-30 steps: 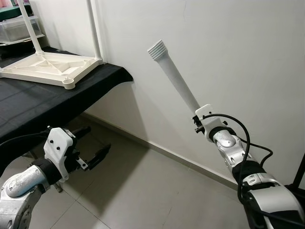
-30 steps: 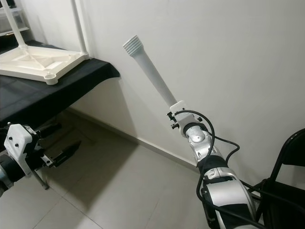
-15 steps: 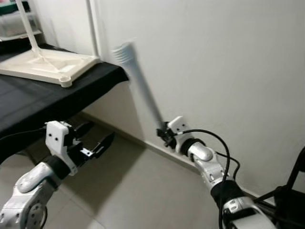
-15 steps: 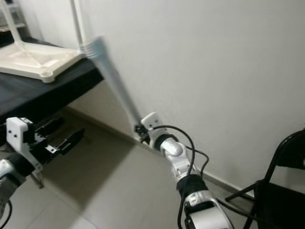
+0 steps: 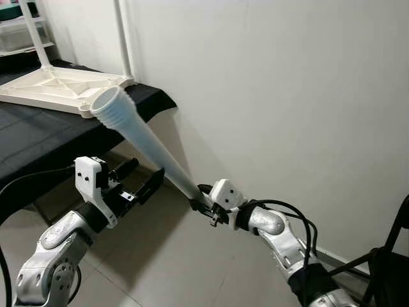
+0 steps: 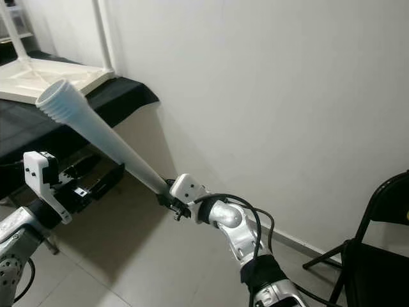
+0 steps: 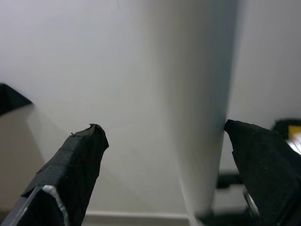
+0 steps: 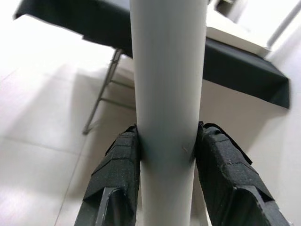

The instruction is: Building children table

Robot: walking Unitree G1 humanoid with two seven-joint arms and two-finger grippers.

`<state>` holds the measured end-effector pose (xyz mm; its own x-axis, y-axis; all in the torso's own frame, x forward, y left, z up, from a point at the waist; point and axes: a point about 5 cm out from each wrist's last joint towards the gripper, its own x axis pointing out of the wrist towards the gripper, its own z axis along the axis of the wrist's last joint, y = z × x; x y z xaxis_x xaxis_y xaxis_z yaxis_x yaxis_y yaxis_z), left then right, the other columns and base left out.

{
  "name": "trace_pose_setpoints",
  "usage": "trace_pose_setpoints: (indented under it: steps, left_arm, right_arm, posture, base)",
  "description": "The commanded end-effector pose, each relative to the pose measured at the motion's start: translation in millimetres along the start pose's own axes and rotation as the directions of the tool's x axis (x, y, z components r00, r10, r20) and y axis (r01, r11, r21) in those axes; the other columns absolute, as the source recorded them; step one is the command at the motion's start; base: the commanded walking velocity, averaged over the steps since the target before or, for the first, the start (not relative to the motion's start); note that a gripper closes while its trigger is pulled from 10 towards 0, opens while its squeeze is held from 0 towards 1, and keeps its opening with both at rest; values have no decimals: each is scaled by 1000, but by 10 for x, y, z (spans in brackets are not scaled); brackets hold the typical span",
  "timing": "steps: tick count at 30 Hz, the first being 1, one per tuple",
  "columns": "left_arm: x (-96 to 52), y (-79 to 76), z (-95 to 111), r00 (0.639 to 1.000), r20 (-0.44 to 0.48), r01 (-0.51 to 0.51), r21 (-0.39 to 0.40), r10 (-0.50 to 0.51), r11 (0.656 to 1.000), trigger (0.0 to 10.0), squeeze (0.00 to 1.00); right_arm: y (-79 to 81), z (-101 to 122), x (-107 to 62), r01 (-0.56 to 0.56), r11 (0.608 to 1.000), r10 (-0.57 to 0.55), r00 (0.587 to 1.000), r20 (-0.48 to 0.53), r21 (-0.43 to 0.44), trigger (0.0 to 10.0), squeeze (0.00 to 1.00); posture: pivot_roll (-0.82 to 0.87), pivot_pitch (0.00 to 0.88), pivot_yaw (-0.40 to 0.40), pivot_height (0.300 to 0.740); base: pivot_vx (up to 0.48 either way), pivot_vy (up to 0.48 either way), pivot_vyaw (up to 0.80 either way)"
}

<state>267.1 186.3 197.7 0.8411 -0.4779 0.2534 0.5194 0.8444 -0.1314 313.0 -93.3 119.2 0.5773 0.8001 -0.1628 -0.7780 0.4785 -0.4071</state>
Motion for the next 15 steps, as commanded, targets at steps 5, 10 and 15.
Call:
trace_pose_setpoints:
  steps: [5, 10, 15]
  left_arm:
    - [90, -7, 28, 998, 52, -22, -30, 23, 999, 9804, 0]
    - [168, -70, 27, 997, 75, -1, -71, 7, 997, 5569, 0]
    - [199, -151, 11, 995, 101, 36, -100, -26, 994, 0, 0]
  right_arm:
    - [182, 65, 30, -118, 993, 118, 993, 21, -24, 10000, 0]
    - [199, 70, 18, -137, 990, 137, 990, 15, -23, 10000, 0]
    - [187, 72, 1, -131, 991, 132, 991, 7, -31, 10000, 0]
  posture:
    - [-72, 0, -19, 740]
    - [-71, 0, -19, 740]
    - [-72, 0, -18, 740]
  base:
    - [0, 0, 0]
    - [0, 0, 0]
    - [0, 0, 0]
